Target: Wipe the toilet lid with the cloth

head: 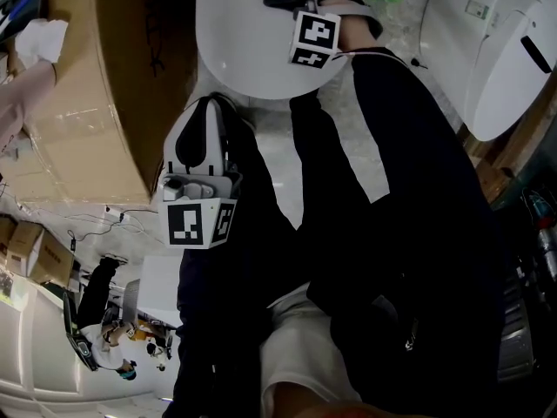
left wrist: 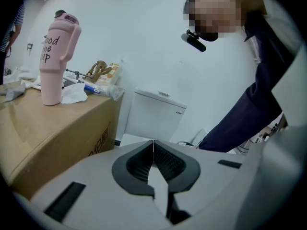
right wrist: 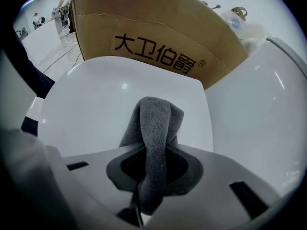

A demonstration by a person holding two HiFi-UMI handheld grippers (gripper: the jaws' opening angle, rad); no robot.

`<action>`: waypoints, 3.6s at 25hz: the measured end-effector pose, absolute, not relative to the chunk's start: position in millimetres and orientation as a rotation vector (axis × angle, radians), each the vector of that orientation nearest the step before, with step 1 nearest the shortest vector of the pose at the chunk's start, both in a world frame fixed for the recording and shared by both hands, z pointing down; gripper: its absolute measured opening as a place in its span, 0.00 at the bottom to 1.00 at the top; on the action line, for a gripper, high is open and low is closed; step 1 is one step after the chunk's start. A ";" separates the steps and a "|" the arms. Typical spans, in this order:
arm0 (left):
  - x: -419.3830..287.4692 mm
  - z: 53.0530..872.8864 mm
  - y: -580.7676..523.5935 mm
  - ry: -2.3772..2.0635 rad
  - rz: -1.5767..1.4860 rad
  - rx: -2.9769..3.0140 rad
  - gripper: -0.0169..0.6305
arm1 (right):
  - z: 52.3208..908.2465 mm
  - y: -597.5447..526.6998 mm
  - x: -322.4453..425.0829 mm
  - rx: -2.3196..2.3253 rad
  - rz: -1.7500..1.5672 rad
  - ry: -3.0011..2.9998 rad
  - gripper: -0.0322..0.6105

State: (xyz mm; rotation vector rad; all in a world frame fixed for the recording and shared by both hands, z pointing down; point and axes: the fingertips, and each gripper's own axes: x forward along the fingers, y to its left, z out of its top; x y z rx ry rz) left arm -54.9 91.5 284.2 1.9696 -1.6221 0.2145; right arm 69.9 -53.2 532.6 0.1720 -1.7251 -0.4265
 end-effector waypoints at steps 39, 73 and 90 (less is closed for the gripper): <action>-56.0 281.7 142.3 -1.563 0.196 2.036 0.05 | 527.3 143.7 68.0 0.006 -0.004 -1.675 0.15; -113.8 302.3 111.2 -1.690 0.208 1.836 0.05 | 511.5 -169.9 -17.2 0.318 -0.474 -1.693 0.15; -121.6 305.3 120.9 -1.657 0.194 1.889 0.05 | 538.5 -14.4 -29.2 0.157 -0.389 -1.690 0.15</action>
